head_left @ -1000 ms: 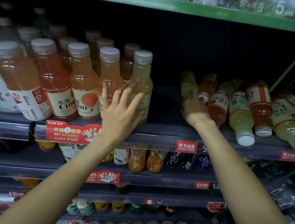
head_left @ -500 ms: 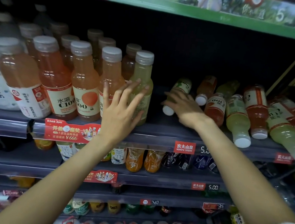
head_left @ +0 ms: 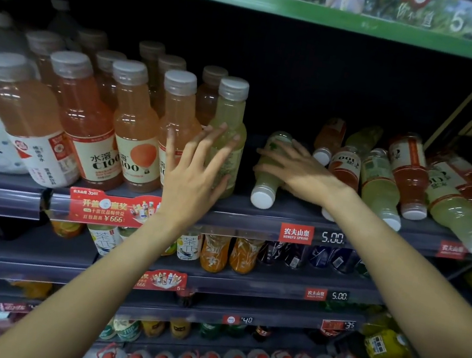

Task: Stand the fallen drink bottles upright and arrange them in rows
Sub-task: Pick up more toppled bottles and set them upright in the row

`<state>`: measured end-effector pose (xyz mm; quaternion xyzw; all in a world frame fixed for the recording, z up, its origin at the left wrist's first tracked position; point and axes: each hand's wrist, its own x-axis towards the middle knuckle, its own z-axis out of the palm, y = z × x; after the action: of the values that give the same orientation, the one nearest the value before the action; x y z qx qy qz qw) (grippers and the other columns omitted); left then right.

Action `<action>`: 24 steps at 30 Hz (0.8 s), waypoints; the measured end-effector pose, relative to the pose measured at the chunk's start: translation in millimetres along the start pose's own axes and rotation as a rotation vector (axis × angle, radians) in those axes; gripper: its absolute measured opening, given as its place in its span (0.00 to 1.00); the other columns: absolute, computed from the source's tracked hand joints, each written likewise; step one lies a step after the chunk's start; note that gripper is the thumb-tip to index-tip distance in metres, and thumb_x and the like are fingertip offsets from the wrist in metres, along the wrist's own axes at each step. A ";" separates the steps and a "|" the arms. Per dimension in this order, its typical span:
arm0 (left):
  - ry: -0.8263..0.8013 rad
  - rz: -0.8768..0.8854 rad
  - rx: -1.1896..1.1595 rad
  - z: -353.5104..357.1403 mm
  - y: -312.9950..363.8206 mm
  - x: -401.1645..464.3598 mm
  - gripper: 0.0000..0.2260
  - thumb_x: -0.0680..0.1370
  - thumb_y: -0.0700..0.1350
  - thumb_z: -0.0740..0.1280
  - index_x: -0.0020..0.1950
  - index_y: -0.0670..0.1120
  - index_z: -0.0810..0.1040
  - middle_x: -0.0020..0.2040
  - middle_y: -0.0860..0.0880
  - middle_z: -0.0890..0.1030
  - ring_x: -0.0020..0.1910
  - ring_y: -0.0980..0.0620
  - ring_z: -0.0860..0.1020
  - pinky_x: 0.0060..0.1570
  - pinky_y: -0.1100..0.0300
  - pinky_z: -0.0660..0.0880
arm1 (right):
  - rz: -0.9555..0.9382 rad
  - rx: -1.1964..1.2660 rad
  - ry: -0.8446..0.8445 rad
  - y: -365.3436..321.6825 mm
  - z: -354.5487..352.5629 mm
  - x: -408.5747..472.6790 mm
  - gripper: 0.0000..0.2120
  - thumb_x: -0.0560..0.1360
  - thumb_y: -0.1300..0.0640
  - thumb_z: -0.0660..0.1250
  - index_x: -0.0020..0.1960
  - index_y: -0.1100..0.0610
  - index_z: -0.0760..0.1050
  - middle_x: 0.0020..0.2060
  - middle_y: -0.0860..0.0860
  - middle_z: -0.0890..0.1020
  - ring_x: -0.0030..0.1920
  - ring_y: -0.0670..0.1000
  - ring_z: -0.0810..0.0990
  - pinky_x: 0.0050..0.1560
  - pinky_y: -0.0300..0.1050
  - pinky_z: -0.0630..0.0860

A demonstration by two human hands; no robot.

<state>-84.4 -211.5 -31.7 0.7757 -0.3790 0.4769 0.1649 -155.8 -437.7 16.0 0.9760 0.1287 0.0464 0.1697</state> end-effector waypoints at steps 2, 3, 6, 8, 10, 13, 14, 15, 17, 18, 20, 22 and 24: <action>-0.001 0.002 0.004 -0.1 -0.7 0.0 0.24 0.75 0.49 0.67 0.71 0.49 0.68 0.70 0.47 0.65 0.66 0.46 0.67 0.73 0.40 0.43 | -0.029 -0.028 0.039 -4.3 4.3 0.9 0.30 0.69 0.67 0.70 0.69 0.54 0.69 0.70 0.59 0.69 0.70 0.64 0.65 0.66 0.64 0.64; 0.001 0.003 0.003 -0.1 -1.0 0.0 0.25 0.75 0.49 0.67 0.71 0.49 0.68 0.70 0.47 0.64 0.66 0.46 0.67 0.73 0.40 0.43 | -0.041 -0.039 0.095 -4.4 7.1 -2.0 0.30 0.67 0.67 0.72 0.67 0.55 0.71 0.66 0.60 0.72 0.67 0.64 0.70 0.61 0.64 0.70; 0.001 0.010 0.005 -0.1 -1.0 0.4 0.25 0.75 0.49 0.67 0.72 0.49 0.67 0.71 0.47 0.64 0.66 0.46 0.67 0.73 0.40 0.43 | 0.008 0.081 0.264 -9.8 9.8 -17.7 0.32 0.65 0.64 0.75 0.66 0.53 0.69 0.66 0.57 0.73 0.66 0.60 0.73 0.52 0.60 0.78; -0.001 0.006 0.004 0.4 -0.6 0.3 0.25 0.75 0.49 0.68 0.72 0.49 0.67 0.71 0.46 0.65 0.66 0.46 0.67 0.72 0.39 0.43 | 0.155 0.280 0.396 -18.3 6.4 -27.2 0.33 0.67 0.58 0.75 0.68 0.52 0.66 0.67 0.55 0.73 0.66 0.58 0.72 0.54 0.56 0.78; -0.012 0.006 0.012 0.5 -1.5 -0.3 0.26 0.75 0.50 0.68 0.72 0.49 0.67 0.71 0.46 0.65 0.67 0.45 0.67 0.72 0.39 0.44 | 0.365 0.476 0.528 -25.4 -2.5 -28.4 0.35 0.67 0.51 0.76 0.68 0.53 0.63 0.62 0.55 0.77 0.61 0.58 0.77 0.51 0.50 0.76; -0.028 0.010 0.014 0.3 -1.2 0.0 0.27 0.75 0.50 0.68 0.73 0.50 0.65 0.72 0.46 0.63 0.67 0.45 0.66 0.72 0.39 0.43 | 0.593 0.833 0.607 -27.7 -23.9 -16.7 0.35 0.65 0.46 0.77 0.66 0.55 0.64 0.54 0.52 0.80 0.53 0.52 0.80 0.52 0.48 0.78; -0.025 0.007 0.012 0.1 -0.9 -0.3 0.27 0.75 0.49 0.68 0.73 0.50 0.65 0.71 0.47 0.62 0.67 0.45 0.66 0.72 0.39 0.44 | 0.621 0.964 0.608 -27.7 -29.1 -10.1 0.33 0.65 0.46 0.77 0.64 0.54 0.66 0.53 0.50 0.80 0.52 0.49 0.80 0.53 0.49 0.78; -0.020 0.005 0.011 0.0 -0.6 -0.5 0.27 0.75 0.49 0.69 0.72 0.49 0.66 0.71 0.47 0.63 0.67 0.45 0.66 0.72 0.39 0.44 | 0.641 1.034 0.596 -27.2 -32.1 -2.3 0.30 0.65 0.46 0.77 0.61 0.52 0.68 0.53 0.48 0.80 0.51 0.47 0.80 0.54 0.50 0.78; -0.021 0.004 0.015 0.2 -1.3 -0.2 0.27 0.75 0.49 0.69 0.72 0.49 0.66 0.71 0.46 0.63 0.68 0.45 0.66 0.73 0.39 0.43 | 0.675 0.996 0.548 -26.3 -34.3 14.3 0.30 0.64 0.43 0.76 0.62 0.49 0.70 0.55 0.48 0.78 0.53 0.48 0.79 0.54 0.52 0.77; -0.027 0.005 0.019 0.4 -1.8 -0.2 0.27 0.75 0.49 0.69 0.73 0.49 0.66 0.71 0.46 0.64 0.68 0.46 0.66 0.73 0.40 0.43 | 0.684 0.971 0.525 -27.1 -33.5 20.8 0.31 0.64 0.41 0.75 0.63 0.49 0.70 0.57 0.48 0.77 0.55 0.49 0.78 0.55 0.53 0.77; -0.036 0.009 0.024 0.0 -2.6 -1.1 0.28 0.75 0.50 0.68 0.73 0.49 0.65 0.72 0.45 0.64 0.68 0.46 0.66 0.73 0.40 0.42 | 0.664 1.035 0.534 -31.4 -27.5 26.9 0.34 0.66 0.43 0.75 0.67 0.50 0.68 0.59 0.49 0.75 0.55 0.49 0.77 0.56 0.51 0.77; -0.040 0.012 0.021 -0.1 -3.3 -1.6 0.28 0.75 0.50 0.68 0.74 0.49 0.65 0.72 0.45 0.65 0.68 0.46 0.66 0.73 0.41 0.41 | 0.656 1.168 0.620 -39.1 -16.0 21.0 0.37 0.67 0.52 0.76 0.71 0.51 0.63 0.59 0.49 0.75 0.54 0.44 0.77 0.54 0.42 0.78; -0.044 0.016 0.026 -0.2 -3.9 -1.7 0.28 0.76 0.50 0.68 0.74 0.49 0.65 0.73 0.46 0.64 0.69 0.46 0.65 0.73 0.40 0.42 | 0.713 1.142 0.699 -49.6 0.6 13.0 0.35 0.67 0.58 0.77 0.69 0.54 0.63 0.58 0.52 0.76 0.53 0.46 0.78 0.52 0.41 0.78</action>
<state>-82.1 -208.0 -32.7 0.7851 -0.3824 0.4658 0.1429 -155.0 -389.3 -1.0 0.8231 -0.1445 0.3310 -0.4381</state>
